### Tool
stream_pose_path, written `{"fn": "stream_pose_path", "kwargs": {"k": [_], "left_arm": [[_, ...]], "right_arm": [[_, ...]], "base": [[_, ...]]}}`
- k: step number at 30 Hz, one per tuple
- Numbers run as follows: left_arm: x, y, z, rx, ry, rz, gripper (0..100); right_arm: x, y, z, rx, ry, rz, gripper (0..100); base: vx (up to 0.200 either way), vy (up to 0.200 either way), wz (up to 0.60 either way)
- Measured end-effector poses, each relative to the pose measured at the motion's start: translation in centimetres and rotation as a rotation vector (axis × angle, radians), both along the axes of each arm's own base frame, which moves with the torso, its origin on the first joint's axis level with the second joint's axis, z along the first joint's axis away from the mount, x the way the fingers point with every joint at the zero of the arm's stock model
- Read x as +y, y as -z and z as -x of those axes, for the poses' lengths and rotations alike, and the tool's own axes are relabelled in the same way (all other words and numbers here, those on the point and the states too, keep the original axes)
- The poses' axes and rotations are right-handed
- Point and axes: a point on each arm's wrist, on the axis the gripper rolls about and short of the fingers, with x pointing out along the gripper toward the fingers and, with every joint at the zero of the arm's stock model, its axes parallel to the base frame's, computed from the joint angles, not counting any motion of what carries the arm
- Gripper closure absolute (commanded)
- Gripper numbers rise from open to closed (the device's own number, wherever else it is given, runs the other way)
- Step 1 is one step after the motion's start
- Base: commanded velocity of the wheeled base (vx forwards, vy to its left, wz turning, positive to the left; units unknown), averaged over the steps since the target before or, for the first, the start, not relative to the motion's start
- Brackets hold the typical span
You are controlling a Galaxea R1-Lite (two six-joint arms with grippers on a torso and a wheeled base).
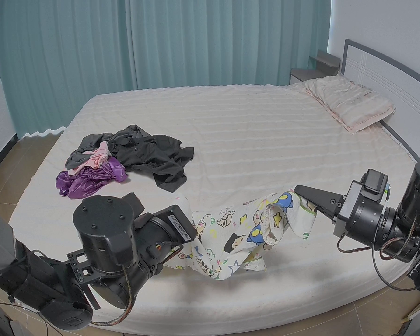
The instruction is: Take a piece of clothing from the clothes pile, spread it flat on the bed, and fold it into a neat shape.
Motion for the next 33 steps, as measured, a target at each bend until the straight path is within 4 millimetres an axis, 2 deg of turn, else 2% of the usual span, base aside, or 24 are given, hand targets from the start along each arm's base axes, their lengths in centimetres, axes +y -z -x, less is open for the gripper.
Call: {"fn": "stream_pose_path", "kwargs": {"k": [33], "left_arm": [[0.09,-0.29,0.09,-0.007,0.0,0.008,100]], "right_arm": [[-0.17,-0.21,-0.19,-0.007,0.011,-0.005,100]], "base": [[0.0,-0.2,0.0]]}}
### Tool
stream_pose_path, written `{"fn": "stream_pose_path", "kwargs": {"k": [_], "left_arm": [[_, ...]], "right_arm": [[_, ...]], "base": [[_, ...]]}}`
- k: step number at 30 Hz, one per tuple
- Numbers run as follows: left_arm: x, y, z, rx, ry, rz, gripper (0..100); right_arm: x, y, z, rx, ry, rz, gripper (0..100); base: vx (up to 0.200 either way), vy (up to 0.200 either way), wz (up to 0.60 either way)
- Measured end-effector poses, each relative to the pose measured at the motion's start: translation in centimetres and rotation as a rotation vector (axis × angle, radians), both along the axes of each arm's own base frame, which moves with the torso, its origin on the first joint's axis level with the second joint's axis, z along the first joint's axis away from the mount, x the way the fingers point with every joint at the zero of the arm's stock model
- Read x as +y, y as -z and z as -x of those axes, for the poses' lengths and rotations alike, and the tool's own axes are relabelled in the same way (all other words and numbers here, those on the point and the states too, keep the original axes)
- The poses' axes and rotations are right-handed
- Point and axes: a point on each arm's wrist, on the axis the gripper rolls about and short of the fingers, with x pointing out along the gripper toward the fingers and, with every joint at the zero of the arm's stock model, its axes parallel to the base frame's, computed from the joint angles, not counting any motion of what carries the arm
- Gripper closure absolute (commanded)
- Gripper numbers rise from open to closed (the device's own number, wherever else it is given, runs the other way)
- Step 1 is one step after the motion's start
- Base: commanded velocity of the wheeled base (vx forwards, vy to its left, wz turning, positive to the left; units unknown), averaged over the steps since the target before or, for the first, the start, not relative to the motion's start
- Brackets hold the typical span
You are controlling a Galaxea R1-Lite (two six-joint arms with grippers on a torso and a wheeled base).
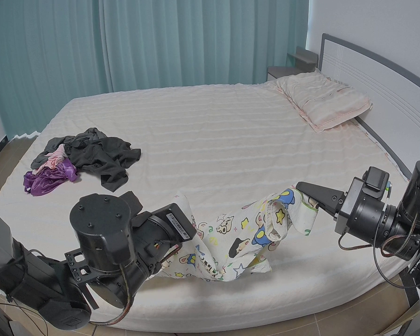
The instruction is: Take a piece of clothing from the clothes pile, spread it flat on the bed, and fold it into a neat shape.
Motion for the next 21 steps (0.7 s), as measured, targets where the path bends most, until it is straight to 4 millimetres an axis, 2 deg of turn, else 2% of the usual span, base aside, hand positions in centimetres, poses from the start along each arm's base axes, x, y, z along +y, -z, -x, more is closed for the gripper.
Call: {"fn": "stream_pose_path", "kwargs": {"k": [12,21], "left_arm": [[0.05,-0.12,0.03,-0.003,-0.002,0.002,100],[0.12,-0.44,-0.09,-0.016,-0.037,0.007,100]], "right_arm": [[-0.37,-0.2,-0.15,-0.016,0.017,0.004,100],[-0.47,-0.26,-0.14,-0.02,0.02,0.004,100]], "base": [[0.0,-0.2,0.0],[0.0,0.0,0.0]]}}
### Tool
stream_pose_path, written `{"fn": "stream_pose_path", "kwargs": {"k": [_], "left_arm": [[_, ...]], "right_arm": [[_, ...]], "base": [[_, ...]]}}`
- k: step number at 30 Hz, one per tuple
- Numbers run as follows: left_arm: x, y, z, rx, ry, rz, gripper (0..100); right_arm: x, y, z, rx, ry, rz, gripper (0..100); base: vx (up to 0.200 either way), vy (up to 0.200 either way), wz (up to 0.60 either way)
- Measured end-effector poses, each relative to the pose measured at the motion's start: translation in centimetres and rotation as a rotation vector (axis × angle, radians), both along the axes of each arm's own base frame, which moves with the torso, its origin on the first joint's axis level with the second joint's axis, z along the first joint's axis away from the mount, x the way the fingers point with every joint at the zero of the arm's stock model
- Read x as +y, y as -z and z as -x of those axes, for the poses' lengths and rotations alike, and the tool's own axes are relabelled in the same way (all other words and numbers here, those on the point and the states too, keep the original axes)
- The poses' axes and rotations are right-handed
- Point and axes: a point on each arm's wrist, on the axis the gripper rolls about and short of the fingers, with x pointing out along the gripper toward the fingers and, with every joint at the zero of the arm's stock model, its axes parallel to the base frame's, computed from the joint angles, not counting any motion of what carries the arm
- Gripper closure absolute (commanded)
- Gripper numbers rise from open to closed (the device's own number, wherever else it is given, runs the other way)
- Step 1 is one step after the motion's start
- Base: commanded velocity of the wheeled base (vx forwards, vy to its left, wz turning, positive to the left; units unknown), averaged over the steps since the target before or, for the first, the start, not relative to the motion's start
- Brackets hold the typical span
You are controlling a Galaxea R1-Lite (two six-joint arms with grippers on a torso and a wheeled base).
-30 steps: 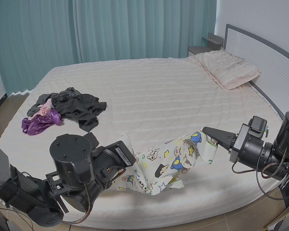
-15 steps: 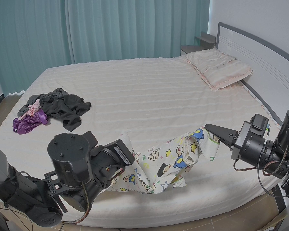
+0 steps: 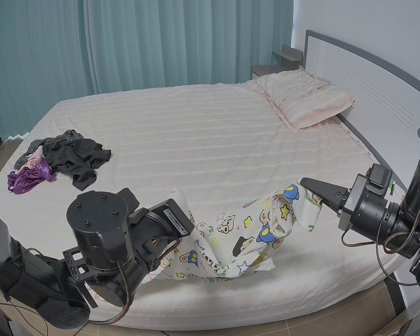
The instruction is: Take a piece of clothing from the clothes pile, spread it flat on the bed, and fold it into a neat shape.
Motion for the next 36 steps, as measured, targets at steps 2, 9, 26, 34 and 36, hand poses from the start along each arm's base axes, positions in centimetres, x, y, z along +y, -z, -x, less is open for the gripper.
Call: {"fn": "stream_pose_path", "kwargs": {"k": [2,9,26,34,36], "left_arm": [[0.1,-0.2,0.1,-0.005,-0.001,0.005,100],[0.7,-1.5,0.7,-0.054,0.004,-0.04,100],[3.7,-3.6,4.7,-0.086,0.016,-0.032,100],[6.3,-5.7,7.1,-0.123,-0.01,-0.013,100],[7.1,-6.3,7.8,-0.143,-0.014,-0.011,100]], "right_arm": [[-0.1,0.0,0.1,-0.004,0.0,0.003,100],[-0.6,-0.7,0.9,-0.047,-0.009,0.003,100],[-2.6,-2.5,6.4,-0.262,-0.183,0.024,100],[-4.6,-4.3,9.4,-0.383,-0.267,-0.042,100],[-5.0,-4.6,9.8,-0.404,-0.27,-0.053,100]], "base": [[-0.2,0.0,0.0],[-0.2,0.0,0.0],[-0.153,0.0,0.0],[0.0,0.0,0.0],[0.0,0.0,0.0]]}}
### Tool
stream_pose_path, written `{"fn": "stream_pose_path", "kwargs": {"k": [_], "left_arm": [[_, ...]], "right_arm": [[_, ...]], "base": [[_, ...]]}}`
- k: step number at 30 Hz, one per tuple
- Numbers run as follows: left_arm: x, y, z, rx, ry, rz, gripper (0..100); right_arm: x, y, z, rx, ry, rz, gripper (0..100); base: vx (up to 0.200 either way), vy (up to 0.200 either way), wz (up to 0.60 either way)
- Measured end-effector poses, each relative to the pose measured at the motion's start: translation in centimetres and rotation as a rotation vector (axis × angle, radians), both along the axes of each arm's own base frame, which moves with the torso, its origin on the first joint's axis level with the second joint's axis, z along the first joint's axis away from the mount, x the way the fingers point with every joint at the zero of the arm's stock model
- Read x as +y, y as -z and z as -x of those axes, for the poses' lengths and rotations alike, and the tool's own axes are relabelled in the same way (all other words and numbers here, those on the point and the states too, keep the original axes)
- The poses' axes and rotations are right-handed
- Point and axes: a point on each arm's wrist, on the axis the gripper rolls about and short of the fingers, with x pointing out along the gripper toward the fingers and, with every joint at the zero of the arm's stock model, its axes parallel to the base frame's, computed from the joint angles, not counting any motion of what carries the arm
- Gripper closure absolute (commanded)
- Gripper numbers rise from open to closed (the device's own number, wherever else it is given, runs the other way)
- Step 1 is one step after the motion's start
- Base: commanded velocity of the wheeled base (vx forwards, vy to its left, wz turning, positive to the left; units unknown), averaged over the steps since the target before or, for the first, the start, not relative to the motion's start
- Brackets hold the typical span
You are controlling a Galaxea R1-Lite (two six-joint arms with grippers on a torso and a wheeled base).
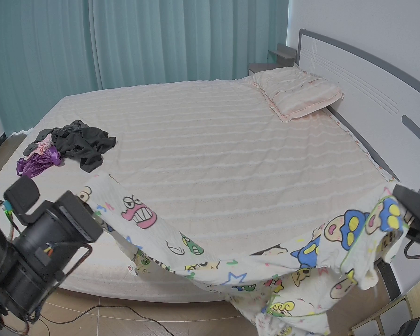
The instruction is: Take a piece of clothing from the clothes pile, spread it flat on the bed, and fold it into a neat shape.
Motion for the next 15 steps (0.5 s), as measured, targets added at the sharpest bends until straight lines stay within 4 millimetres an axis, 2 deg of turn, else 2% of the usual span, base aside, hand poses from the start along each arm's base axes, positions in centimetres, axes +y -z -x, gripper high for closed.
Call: {"fn": "stream_pose_path", "kwargs": {"k": [8,12,15], "left_arm": [[2.6,-2.1,2.0,-0.094,-0.016,0.018,100],[3.0,-1.8,2.3,-0.064,-0.016,-0.006,100],[3.1,-0.7,2.4,0.016,-0.013,-0.076,100]], "right_arm": [[-0.9,-2.0,0.2,-0.065,0.038,-0.043,100],[-0.8,-2.3,-0.6,-0.058,0.072,-0.036,100],[-0.6,-2.2,-1.7,-0.039,0.099,-0.022,100]], "base": [[0.0,0.0,0.0],[0.0,0.0,0.0],[0.0,0.0,0.0]]}}
